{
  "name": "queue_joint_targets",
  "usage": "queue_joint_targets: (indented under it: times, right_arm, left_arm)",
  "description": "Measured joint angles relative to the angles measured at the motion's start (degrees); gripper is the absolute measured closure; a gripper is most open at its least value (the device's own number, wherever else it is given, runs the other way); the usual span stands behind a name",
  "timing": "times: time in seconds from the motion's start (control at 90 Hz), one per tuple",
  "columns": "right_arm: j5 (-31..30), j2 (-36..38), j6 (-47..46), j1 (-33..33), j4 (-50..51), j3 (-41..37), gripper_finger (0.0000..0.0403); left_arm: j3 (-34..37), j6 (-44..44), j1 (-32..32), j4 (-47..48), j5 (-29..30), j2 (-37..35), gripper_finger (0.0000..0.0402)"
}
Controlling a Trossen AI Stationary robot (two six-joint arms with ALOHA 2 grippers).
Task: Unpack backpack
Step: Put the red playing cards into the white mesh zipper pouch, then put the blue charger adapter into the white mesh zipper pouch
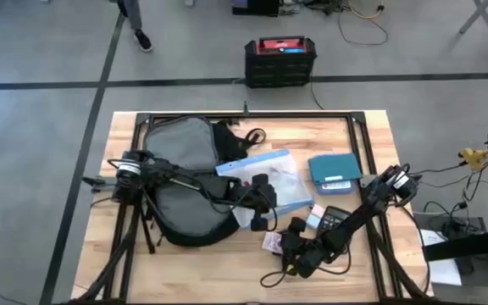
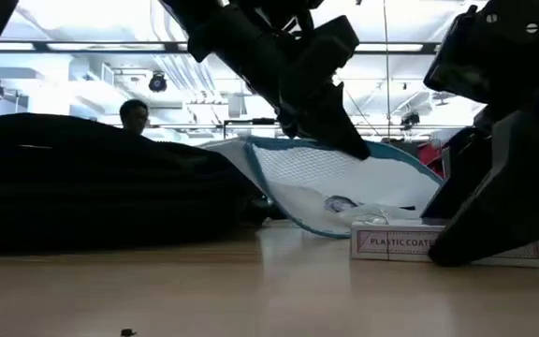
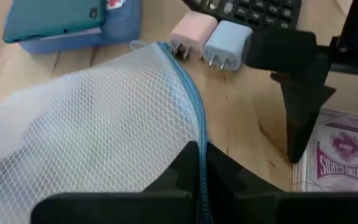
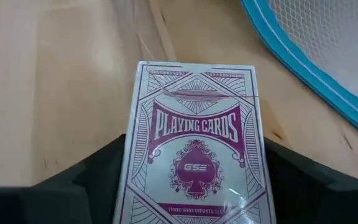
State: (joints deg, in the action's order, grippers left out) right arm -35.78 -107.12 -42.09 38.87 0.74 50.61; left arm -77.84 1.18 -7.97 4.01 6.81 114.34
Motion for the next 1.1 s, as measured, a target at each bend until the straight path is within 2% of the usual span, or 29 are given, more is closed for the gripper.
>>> queue_joint_targets:
  times: [0.089,0.256,0.433,0.478,0.567,0.622,0.811,1.1]
  right_arm:
    - [-0.6,1.9,3.6,-0.2,1.7,-0.2,0.0122]
    - [-8.3,6.2,4.7,-2.5,9.4,-0.7,0.0122]
    - [-8.0,6.6,6.8,-8.3,8.9,-1.8,0.0122]
    - [-7.2,6.6,6.7,-10.0,8.6,-1.9,0.0106]
    - [-6.7,6.6,6.1,-12.8,8.9,-2.0,0.004]
    - [-6.7,6.8,6.0,-13.6,8.8,-2.0,0.0021]
    - [-5.9,8.5,8.2,-11.4,9.7,-2.0,0.0064]
    - [3.3,14.7,9.7,-1.9,19.7,-2.0,0.0101]
  left_arm:
    - [0.0,0.5,-0.3,-0.1,-0.2,0.0,0.0402]
    - [0.5,1.5,-1.1,-1.6,-0.3,0.0,0.0402]
    - [3.3,2.0,-1.5,-11.5,-1.5,0.0,0.0402]
    - [4.1,2.4,-1.4,-13.6,-2.1,0.0,0.0402]
    - [5.3,2.7,-1.4,-14.7,-2.1,0.0,0.0402]
    - [5.7,3.0,-1.4,-15.0,-2.2,0.0,0.0402]
    - [7.8,4.7,-1.5,-15.6,-2.0,0.0,0.0402]
    - [11.6,5.6,-1.8,-21.6,-1.7,0.0,0.0402]
